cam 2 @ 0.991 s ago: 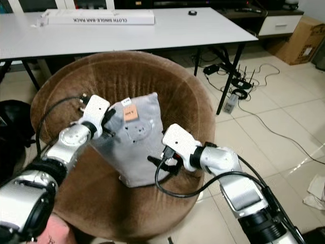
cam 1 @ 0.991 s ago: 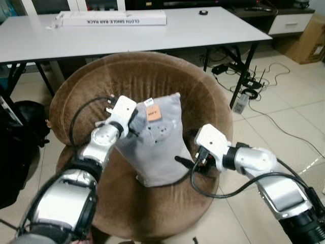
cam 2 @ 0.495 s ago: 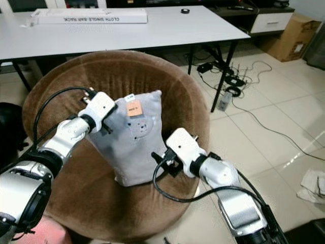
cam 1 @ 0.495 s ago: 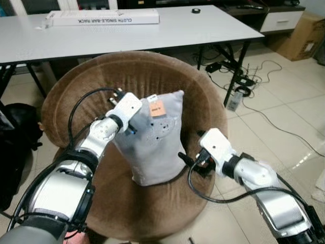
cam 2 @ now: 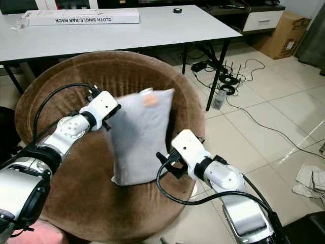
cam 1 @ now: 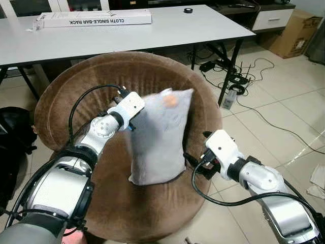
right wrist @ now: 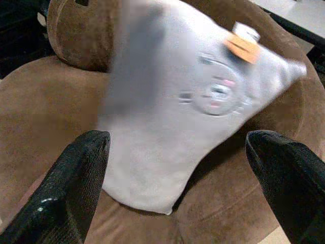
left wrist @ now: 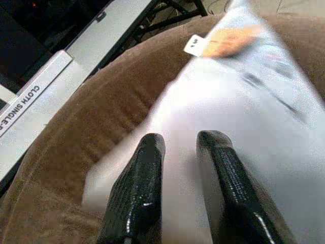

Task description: Move the pillow to the sofa from floor

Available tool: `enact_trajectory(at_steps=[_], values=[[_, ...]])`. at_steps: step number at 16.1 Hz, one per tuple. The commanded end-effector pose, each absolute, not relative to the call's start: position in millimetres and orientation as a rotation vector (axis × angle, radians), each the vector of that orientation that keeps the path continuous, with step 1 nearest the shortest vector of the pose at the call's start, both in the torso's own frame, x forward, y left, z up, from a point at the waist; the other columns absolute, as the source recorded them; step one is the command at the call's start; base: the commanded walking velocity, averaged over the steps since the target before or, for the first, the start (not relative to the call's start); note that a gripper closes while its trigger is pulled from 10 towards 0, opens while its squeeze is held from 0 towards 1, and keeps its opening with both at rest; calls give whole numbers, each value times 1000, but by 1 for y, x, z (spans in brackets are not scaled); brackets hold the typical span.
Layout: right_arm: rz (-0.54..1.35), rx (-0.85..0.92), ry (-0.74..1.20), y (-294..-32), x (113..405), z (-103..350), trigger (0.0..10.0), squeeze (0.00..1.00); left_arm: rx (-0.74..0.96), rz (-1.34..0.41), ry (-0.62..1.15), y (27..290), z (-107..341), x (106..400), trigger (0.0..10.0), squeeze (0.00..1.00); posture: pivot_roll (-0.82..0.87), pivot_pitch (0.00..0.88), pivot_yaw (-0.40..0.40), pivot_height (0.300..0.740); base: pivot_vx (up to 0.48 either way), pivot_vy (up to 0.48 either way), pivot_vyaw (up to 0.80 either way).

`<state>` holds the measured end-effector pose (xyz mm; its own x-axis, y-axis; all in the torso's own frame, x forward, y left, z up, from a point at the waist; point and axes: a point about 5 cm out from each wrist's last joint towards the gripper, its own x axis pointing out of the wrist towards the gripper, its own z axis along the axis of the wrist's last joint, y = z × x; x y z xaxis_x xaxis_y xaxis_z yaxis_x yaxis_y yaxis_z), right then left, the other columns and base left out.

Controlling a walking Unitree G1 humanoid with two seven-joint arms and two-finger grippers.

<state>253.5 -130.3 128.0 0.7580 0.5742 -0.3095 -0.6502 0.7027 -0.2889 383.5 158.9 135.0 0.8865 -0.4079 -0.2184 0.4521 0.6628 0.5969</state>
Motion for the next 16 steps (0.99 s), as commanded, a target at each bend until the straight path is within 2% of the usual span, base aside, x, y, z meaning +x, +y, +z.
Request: enact_trajectory(at_steps=[1,4,5,6,7,10,12,16], values=[[658,-411,184,-132,257,134,10000,0,715,-488,54,160,145,388,10000,1000,-210,0,3,740,0,0,0],[618,-395,179,-136,260,136,10000,0,664,-452,48,164,151,390,10000,1000,-206,0,10,740,0,0,0],[564,-385,179,-141,263,136,10000,0,567,-434,48,163,153,392,10000,1000,-198,0,15,740,0,0,0],[457,-355,184,-150,270,134,10000,0,380,-414,46,160,153,392,10000,8,-181,0,21,740,0,0,0],[332,-279,201,-160,275,131,10000,0,201,-372,36,157,150,392,10000,0,-158,0,24,740,0,0,0],[227,-175,217,-163,283,126,10000,0,47,-377,-18,139,135,379,10000,0,-59,0,7,740,0,0,0],[251,-114,212,-156,291,121,10000,0,-9,-325,-32,140,127,364,10000,0,-5,0,-1,740,0,0,0],[241,-120,275,-142,300,104,10000,0,77,-296,-2,166,114,316,10000,0,59,0,3,740,0,0,0]])
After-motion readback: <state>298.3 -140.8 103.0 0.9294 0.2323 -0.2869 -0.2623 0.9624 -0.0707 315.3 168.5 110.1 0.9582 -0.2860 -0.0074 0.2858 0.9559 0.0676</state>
